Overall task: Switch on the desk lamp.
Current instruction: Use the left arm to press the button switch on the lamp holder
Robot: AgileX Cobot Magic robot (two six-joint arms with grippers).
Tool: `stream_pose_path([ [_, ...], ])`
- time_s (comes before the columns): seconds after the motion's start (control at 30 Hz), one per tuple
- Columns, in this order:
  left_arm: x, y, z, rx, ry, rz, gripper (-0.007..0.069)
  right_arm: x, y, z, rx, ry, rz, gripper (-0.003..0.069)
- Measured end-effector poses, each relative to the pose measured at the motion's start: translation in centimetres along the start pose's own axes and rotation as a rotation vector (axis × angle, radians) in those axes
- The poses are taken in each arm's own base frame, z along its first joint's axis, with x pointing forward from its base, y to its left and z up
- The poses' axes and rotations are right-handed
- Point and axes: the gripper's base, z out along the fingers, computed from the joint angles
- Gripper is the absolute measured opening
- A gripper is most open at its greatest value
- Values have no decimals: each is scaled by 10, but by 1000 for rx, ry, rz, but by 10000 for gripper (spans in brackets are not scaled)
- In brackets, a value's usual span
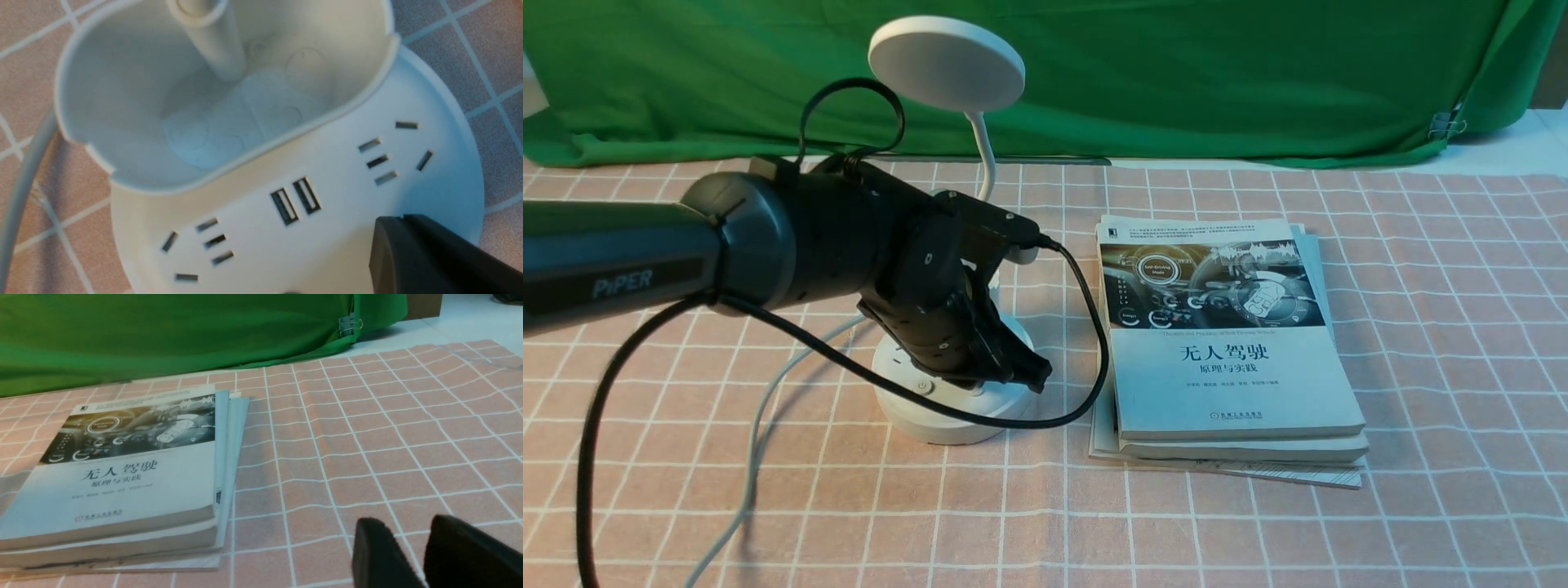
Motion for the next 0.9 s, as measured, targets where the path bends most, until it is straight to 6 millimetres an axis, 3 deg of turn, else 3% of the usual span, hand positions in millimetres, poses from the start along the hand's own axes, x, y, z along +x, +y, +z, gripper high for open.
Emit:
stream_pose_path([
  [0.53, -1, -1, 12, 1, 20, -4, 21, 0, 0, 0, 0, 0, 0, 241],
  [0.9, -2, 0, 6, -1, 8, 0, 21, 0, 0, 0, 0, 0, 0, 241],
])
